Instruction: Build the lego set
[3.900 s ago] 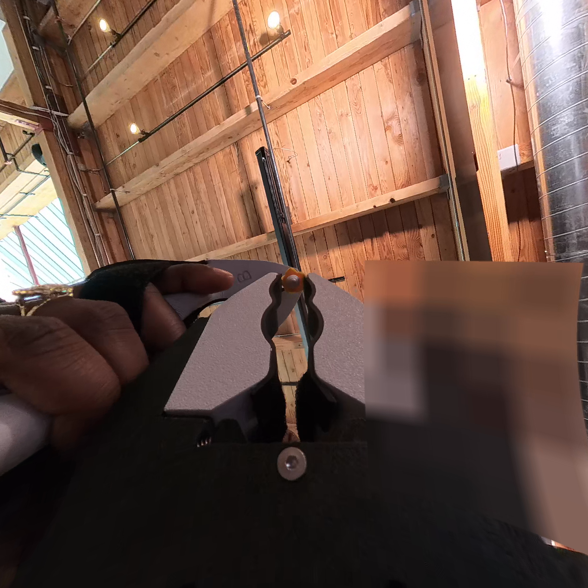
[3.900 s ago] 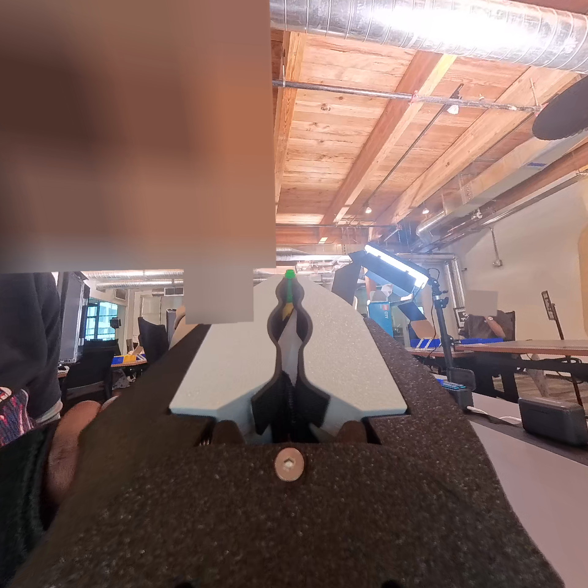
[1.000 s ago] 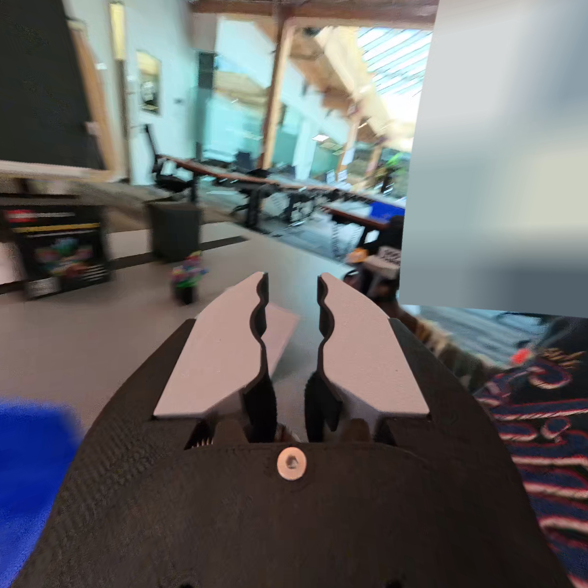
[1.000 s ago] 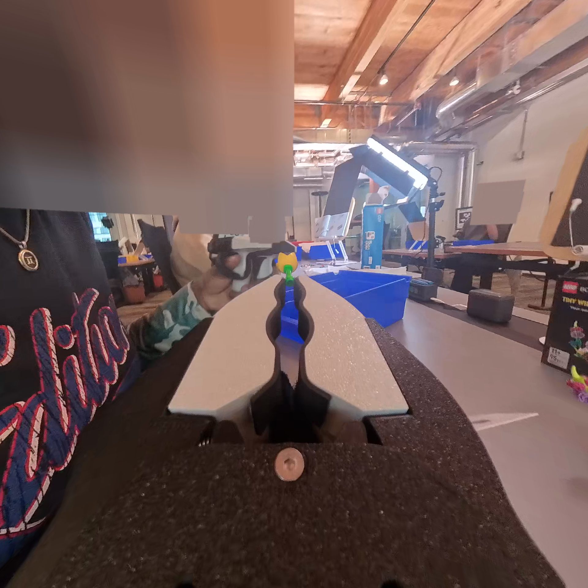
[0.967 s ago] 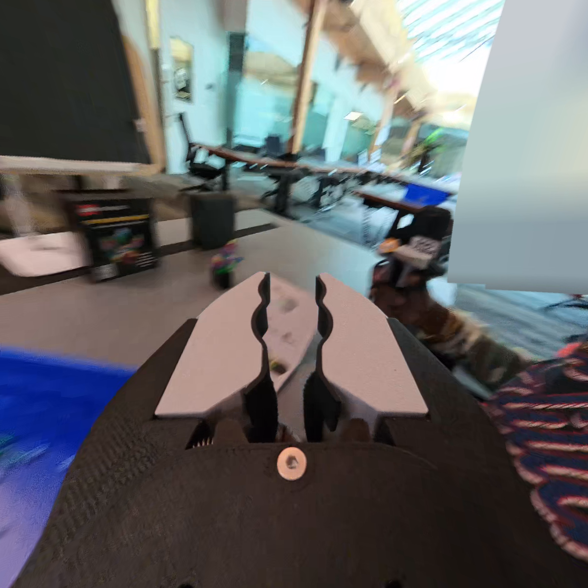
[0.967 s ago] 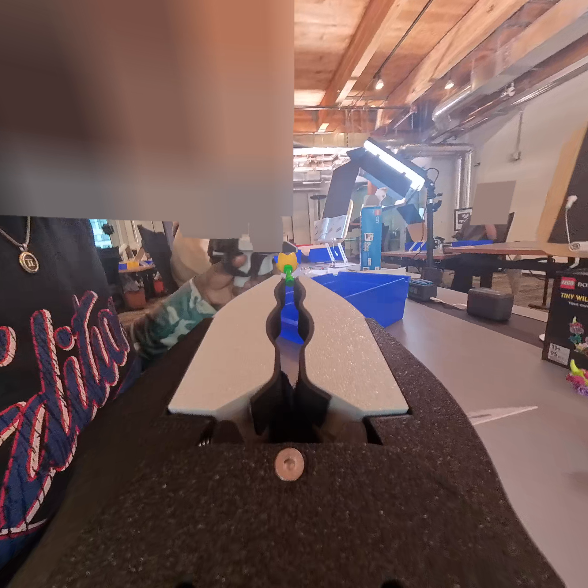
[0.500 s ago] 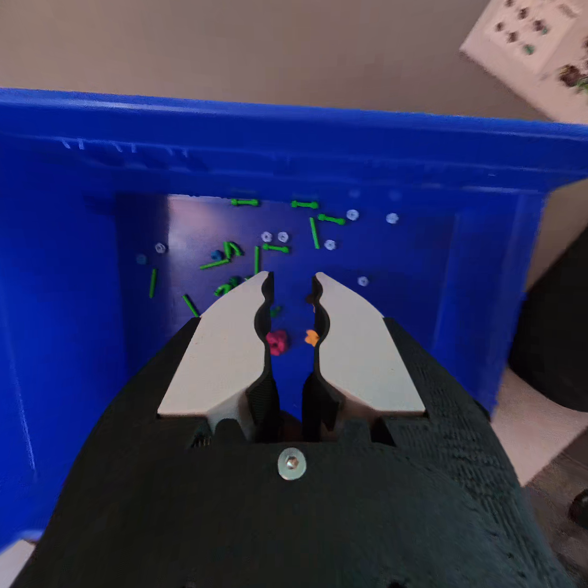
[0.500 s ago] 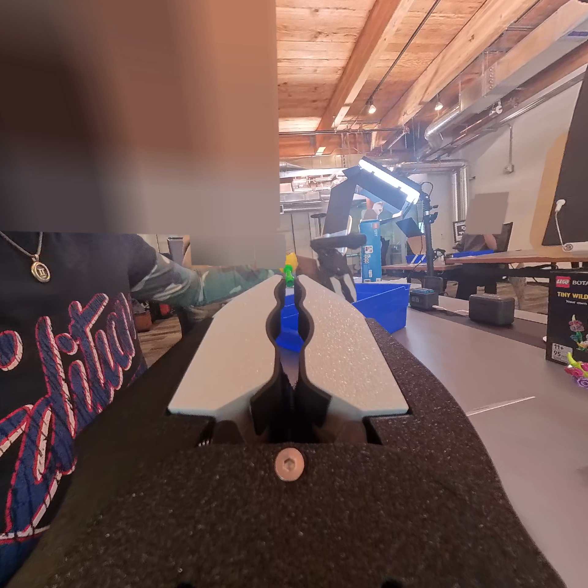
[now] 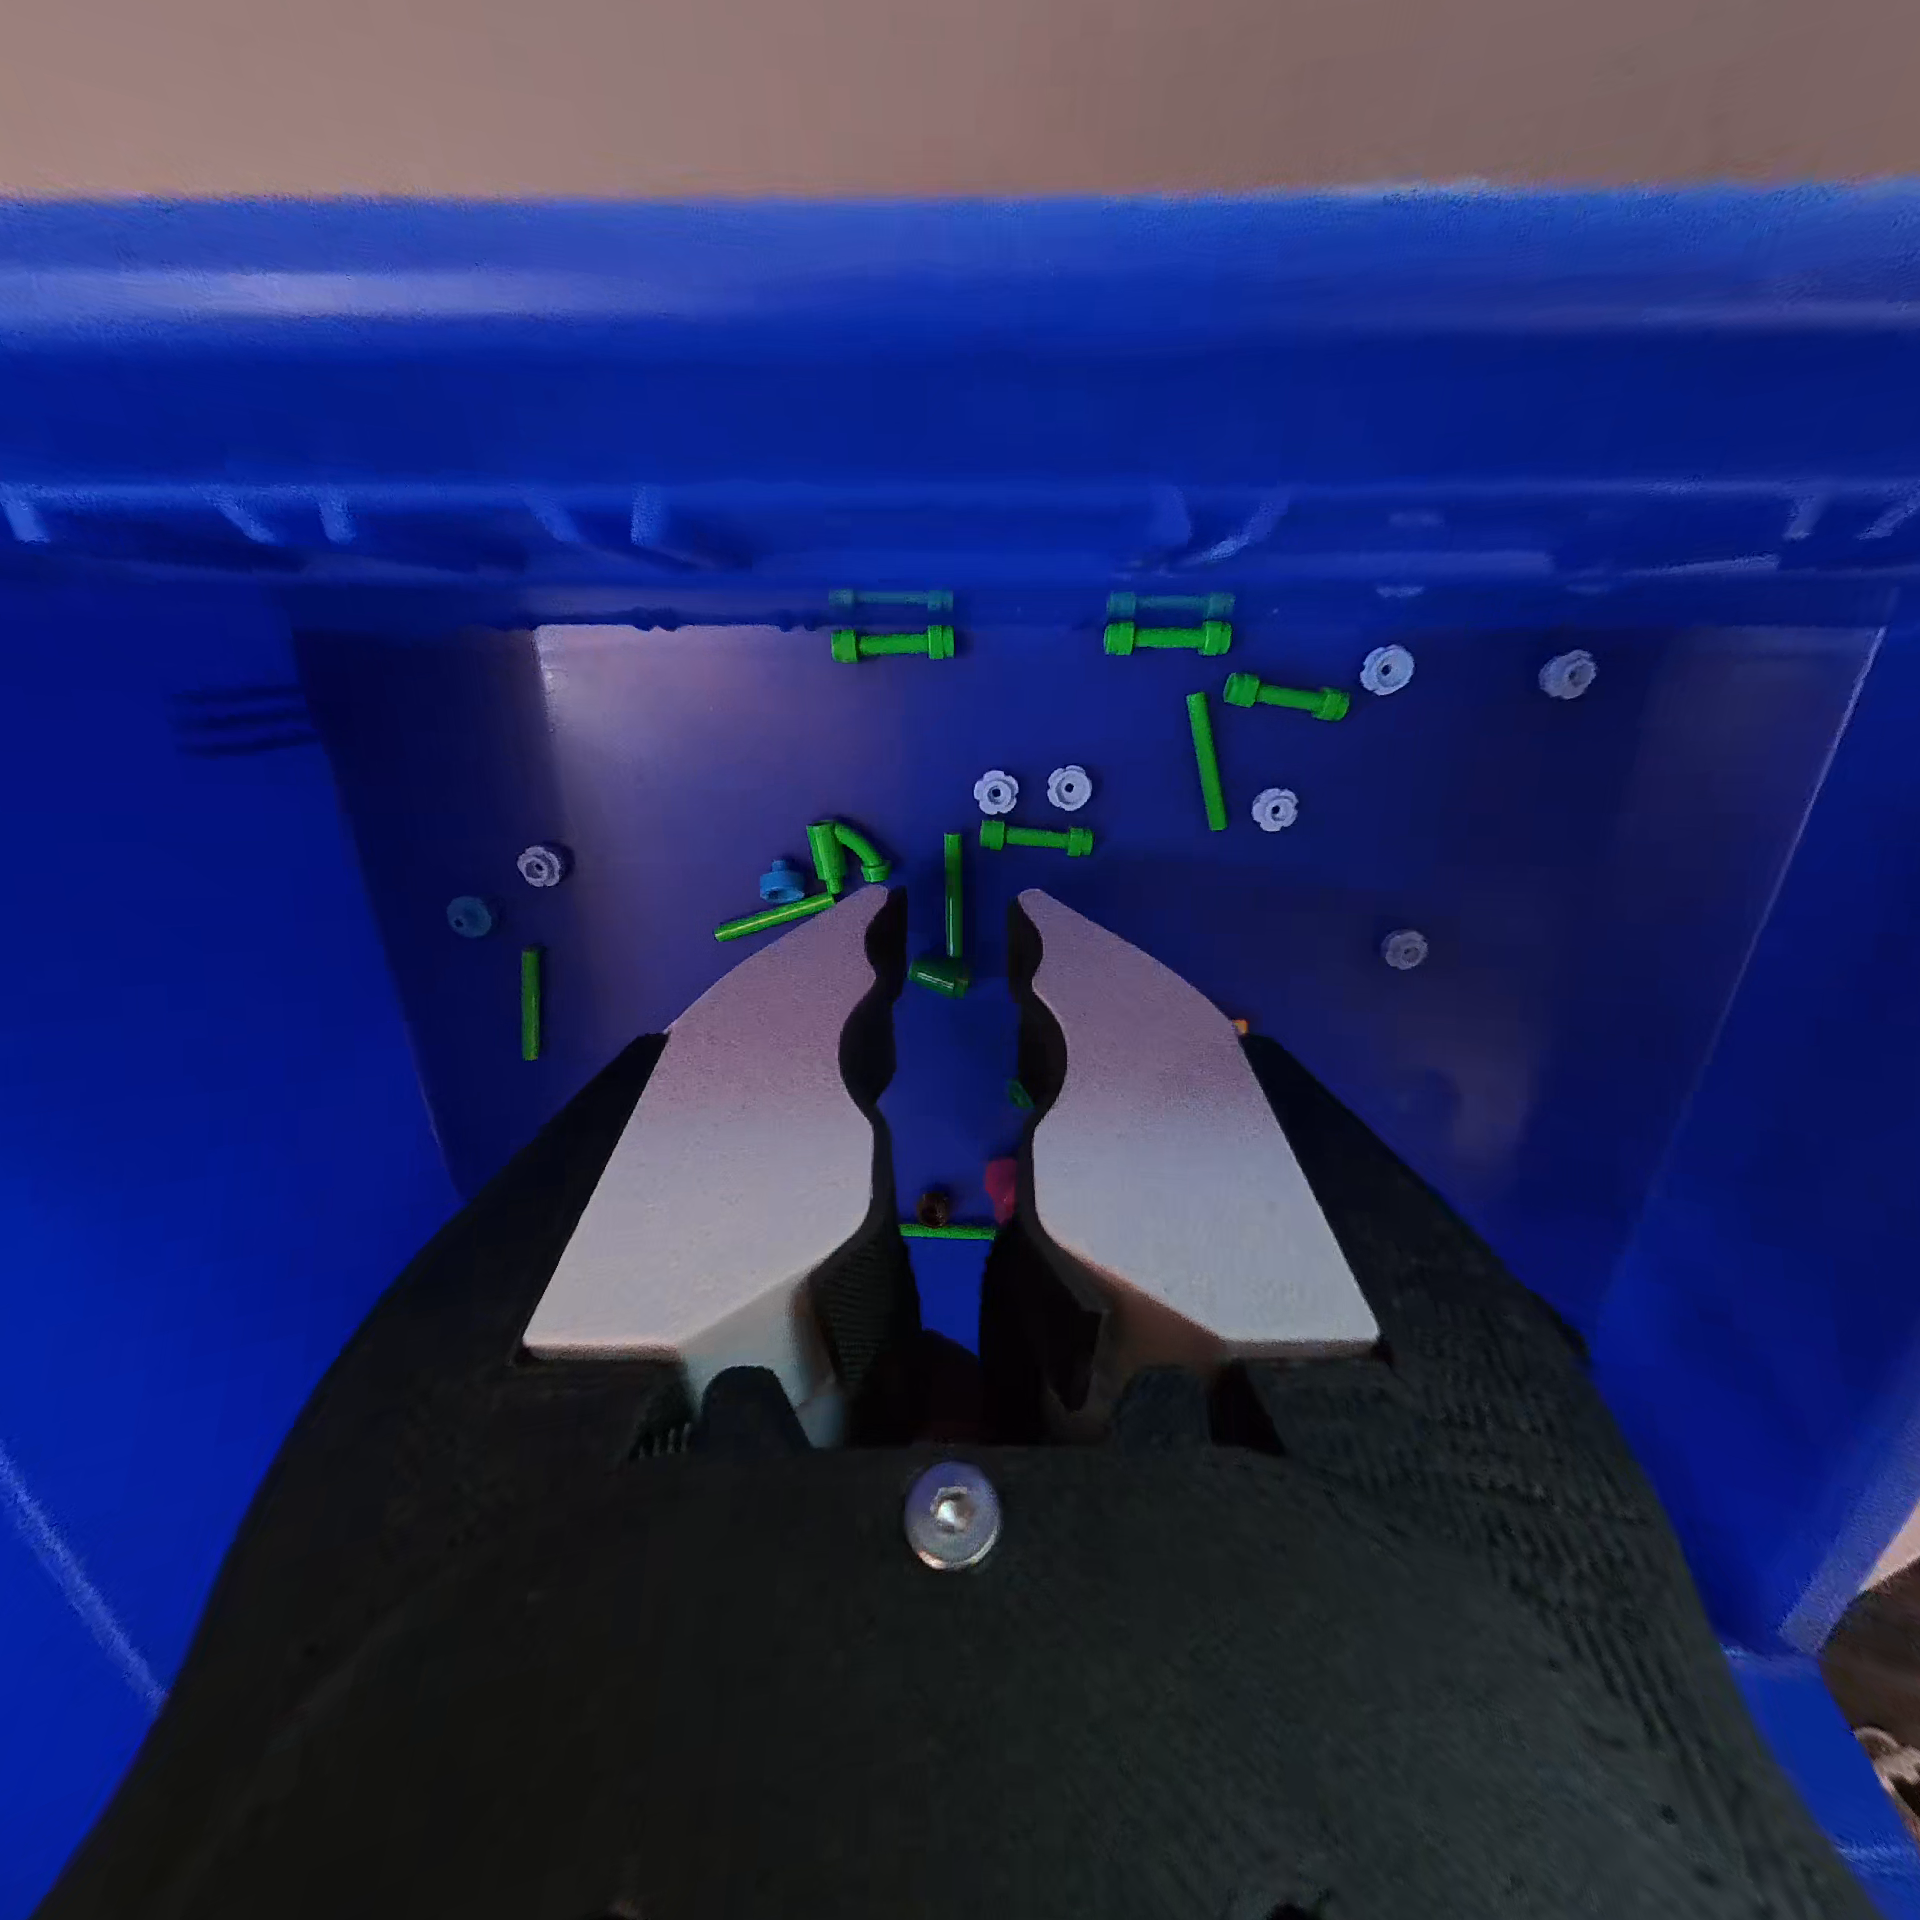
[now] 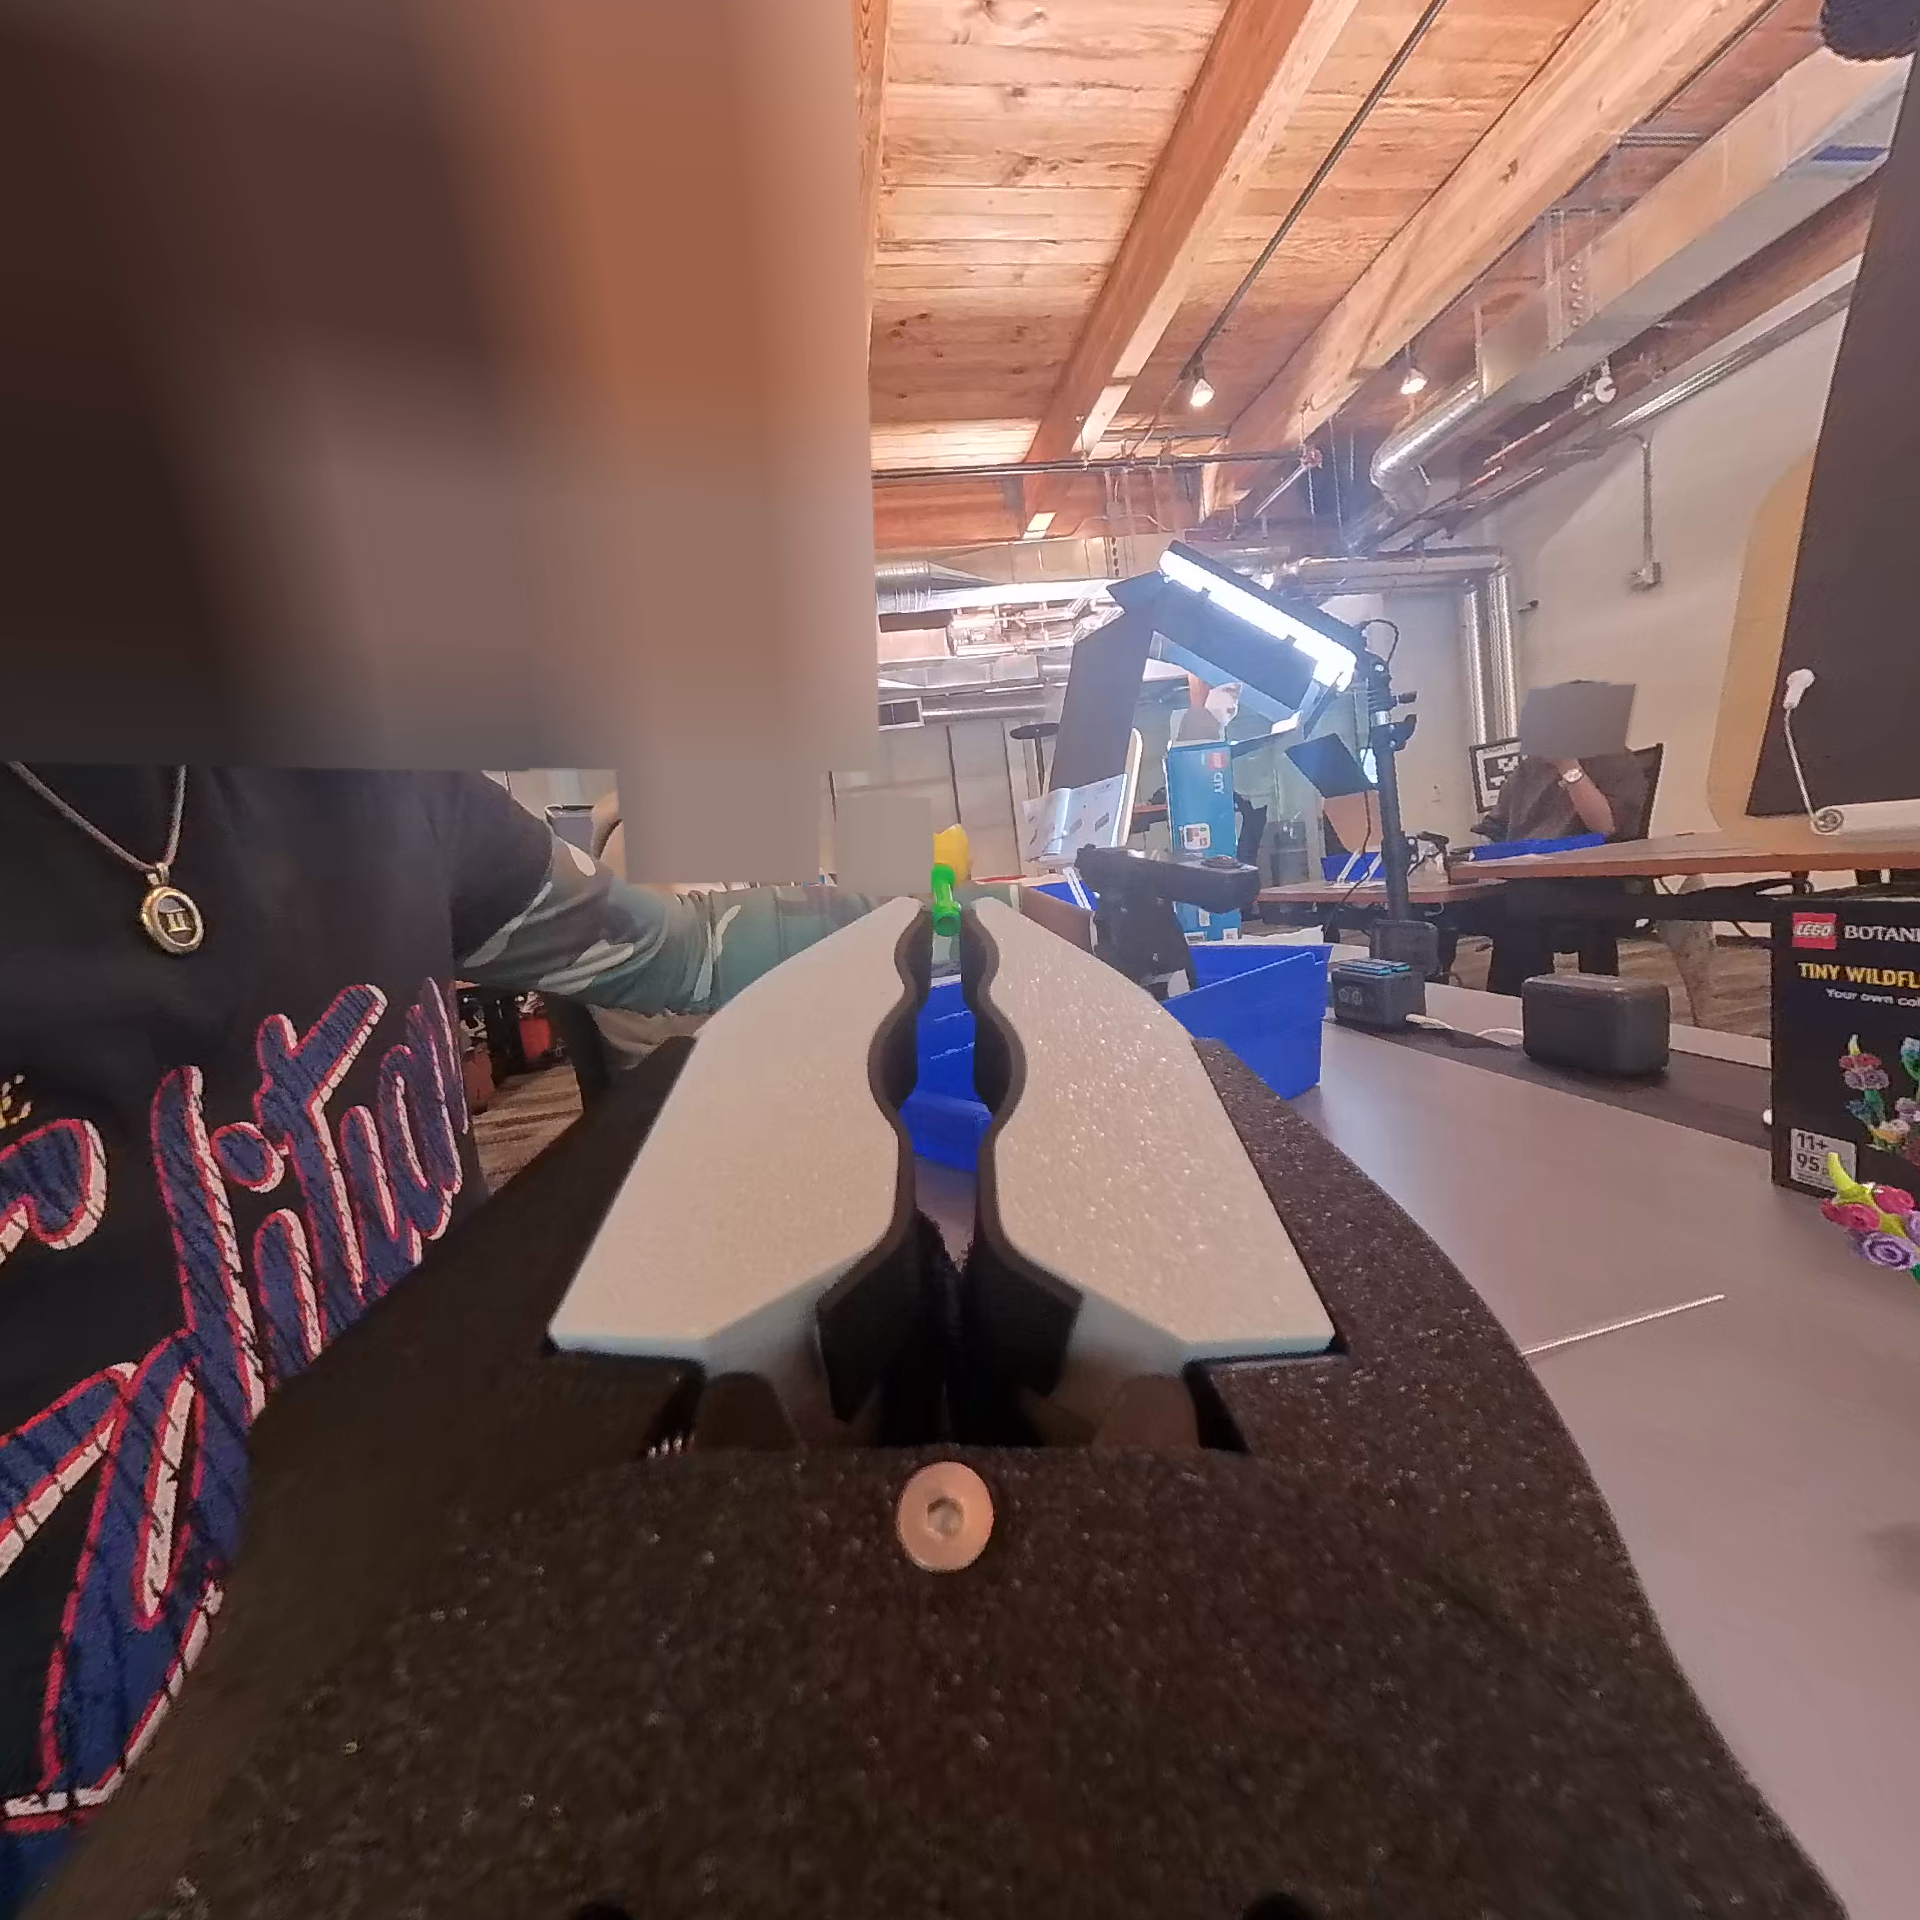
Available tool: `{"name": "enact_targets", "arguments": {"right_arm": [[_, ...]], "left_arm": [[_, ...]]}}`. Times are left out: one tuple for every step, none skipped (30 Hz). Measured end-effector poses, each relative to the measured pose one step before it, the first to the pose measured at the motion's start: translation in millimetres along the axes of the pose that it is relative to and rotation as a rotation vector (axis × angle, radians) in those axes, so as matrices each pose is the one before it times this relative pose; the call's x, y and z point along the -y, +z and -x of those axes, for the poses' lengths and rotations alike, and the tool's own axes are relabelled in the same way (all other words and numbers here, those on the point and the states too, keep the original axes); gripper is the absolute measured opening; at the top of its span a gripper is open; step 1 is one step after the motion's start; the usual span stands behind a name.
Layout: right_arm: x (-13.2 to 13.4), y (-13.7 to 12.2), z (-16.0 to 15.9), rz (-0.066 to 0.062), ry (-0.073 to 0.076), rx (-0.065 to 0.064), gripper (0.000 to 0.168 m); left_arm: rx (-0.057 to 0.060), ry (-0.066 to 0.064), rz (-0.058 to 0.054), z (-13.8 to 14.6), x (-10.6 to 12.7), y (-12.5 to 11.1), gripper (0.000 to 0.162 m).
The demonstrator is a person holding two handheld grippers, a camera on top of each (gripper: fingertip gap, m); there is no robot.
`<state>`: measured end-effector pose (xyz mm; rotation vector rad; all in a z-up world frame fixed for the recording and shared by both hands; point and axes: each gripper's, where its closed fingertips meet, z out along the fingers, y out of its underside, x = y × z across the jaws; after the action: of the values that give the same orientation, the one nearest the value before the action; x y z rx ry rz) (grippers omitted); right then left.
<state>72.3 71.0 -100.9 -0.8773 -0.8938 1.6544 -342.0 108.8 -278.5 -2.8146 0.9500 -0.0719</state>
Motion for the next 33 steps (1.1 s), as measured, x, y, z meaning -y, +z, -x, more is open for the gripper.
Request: {"name": "enact_targets", "arguments": {"right_arm": [[0.15, -0.07, -0.02, -0.0003, -0.0022, -0.0016, 0.005], [0.23, -0.21, -0.12, -0.0014, -0.0002, -0.0012, 0.005], [0.19, -0.16, -0.2, -0.0012, 0.0011, -0.0009, 0.005], [0.05, 0.01, -0.02, -0.0009, 0.0011, 0.0, 0.005], [0.03, 0.18, 0.16, -0.0002, -0.0001, -0.0001, 0.005], [-0.16, 0.21, 0.19, 0.0014, -0.0017, 0.0003, 0.005], [-0.14, 0.15, 0.43, 0.0027, -0.0026, 0.0008, 0.005], [0.12, 0.05, 0.69, 0.0017, -0.0051, 0.0006, 0.005], [0.39, -0.05, 0.31, -0.0002, -0.0066, -0.001, 0.005], [0.48, -0.21, 0.06, -0.0012, -0.0035, -0.0016, 0.005], [0.64, -0.3, -0.2, -0.0027, 0.0012, 0.0, 0.005], [0.67, -0.11, -0.09, -0.0039, 0.0039, 0.0013, 0.005], [0.41, -0.01, -0.02, -0.0027, 0.0033, 0.0017, 0.005], [-0.26, 0.3, 0.37, 0.0013, 0.0016, 0.0025, 0.005], [-0.96, 0.55, 0.37, 0.0052, 0.0001, 0.0019, 0.005], [-1.16, 0.61, 0.41, 0.0074, -0.0022, 0.0012, 0.005], [-1.28, 0.64, 0.36, 0.0085, -0.005, -0.0007, 0.005], [-1.06, 0.47, 0.19, 0.0076, -0.0073, -0.0027, 0.005], [-0.74, 0.32, -0.08, 0.0057, -0.0059, -0.0029, 0.005], [-0.38, 0.06, -0.18, 0.002, -0.0014, -0.0018, 0.005], [0.25, -0.19, -0.4, -0.0027, 0.0029, -0.001, 0.005], [0.51, -0.12, -0.47, -0.0043, 0.0046, -0.0002, 0.005], [0.28, -0.11, -0.37, -0.0029, 0.0044, 0.0001, 0.005], [-0.07, 0.05, -0.57, 0.0001, 0.0024, -0.0008, 0.005], [-0.6, 0.33, -0.47, 0.0034, -0.0005, -0.0025, 0.005], [-1.1, 0.35, -0.27, 0.0062, -0.0021, -0.002, 0.005], [-1.25, 0.42, -0.15, 0.0068, -0.0023, -0.0023, 0.005], [-1.2, 0.41, -0.33, 0.0061, -0.0024, -0.0021, 0.005], [-0.96, 0.4, -0.35, 0.0054, -0.0023, -0.0019, 0.005], [-0.78, 0.34, -0.46, 0.0053, -0.0025, -0.0013, 0.005], [-0.6, 0.24, -0.35, 0.0037, -0.0023, -0.0015, 0.005], [-0.78, 0.17, -0.26, 0.003, -0.0008, -0.0014, 0.005], [-1.09, -0.02, 0.05, 0.0045, -0.0016, -0.0017, 0.005]], "left_arm": [[-0.0003, 0.0012, 0.0115, 0.18, -1.61, 1.99, 0.019], [-0.0089, -0.001, 0.005, -0.95, -1.08, 1.59, 0.019], [-0.0092, -0.0101, -0.0077, -0.48, 0.44, 0.34, 0.016], [-0.0028, -0.0123, 0.0038, 0.84, -1.1, 0.01, 0.014], [-0.0048, -0.008, 0.0081, 0.2, -1.79, -0.02, 0.007], [-0.0017, -0.0022, 0.0019, -0.1, -0.61, 0.1, 0.005], [0.0032, 0.0009, -0.0014, -0.05, -0.04, 0.08, 0.005], [0.0074, 0.0013, -0.0006, -0.01, 0.0, -0.05, 0.004], [0.0126, 0.0029, 0.0008, 0.16, 0.14, -0.11, 0.004], [0.0181, 0.0054, 0.0016, 0.13, -0.02, -0.31, 0.004], [0.0218, 0.0087, 0.0089, 0.28, -1.48, -0.39, 0.004], [0.0275, 0.0073, 0.012, 1.05, -2.28, -1.06, 0.004], [0.0243, 0.0035, -0.0019, 0.76, -1.19, -2.51, 0.004], [0.017, -0.003, -0.0227, -0.17, 1.09, -4.16, 0.003], [0.0124, -0.0077, -0.0329, -0.69, 2.12, -5.72, 0.004], [0.0172, -0.0073, -0.035, -0.25, 2.39, -7.1, 0.004], [0.0212, -0.0025, -0.0355, -0.46, 2.81, -8.39, 0.004], [0.0186, 0.0026, -0.0401, -2.03, 4.09, -9.88, 0.004], [0.0132, 0.0078, -0.047, -3.99, 6.33, -11.23, 0.004], [0.0064, 0.0156, -0.0547, -6.85, 8.95, -12.43, 0.003], [-0.0006, 0.0204, -0.0564, -9.6, 10.87, -12.69, 0.003], [-0.0036, 0.0234, -0.0536, -11.77, 12.47, -11.92, 0.004], [-0.0178, 0.0287, -0.0476, -15.48, 13.43, -10.41, 0.003], [-0.0294, 0.0331, -0.0442, -18.84, 14.39, -8.07, 0.003], [-0.0377, 0.0387, -0.036, -21.3, 14.04, -4.81, 0.003], [-0.0427, 0.0403, -0.025, -22.55, 12.9, -0.95, 0.003], [-0.045, 0.0424, -0.0113, -22.78, 10.95, 3.01, 0.003], [-0.0433, 0.0453, 0.0038, -22.01, 8.65, 6.56, 0.003], [-0.0381, 0.0436, 0.0149, -19.95, 6.62, 9.37, 0.004], [-0.0366, 0.0419, 0.0203, -17.95, 5.6, 11.32, 0.004], [-0.0385, 0.0353, 0.0151, -16.21, 5.61, 12.59, 0.003], [-0.0417, 0.0261, 0.0084, -14.64, 5.72, 13.02, 0.003], [-0.0328, 0.0199, 0.0043, -11.75, 5.55, 12.94, 0.003]]}}
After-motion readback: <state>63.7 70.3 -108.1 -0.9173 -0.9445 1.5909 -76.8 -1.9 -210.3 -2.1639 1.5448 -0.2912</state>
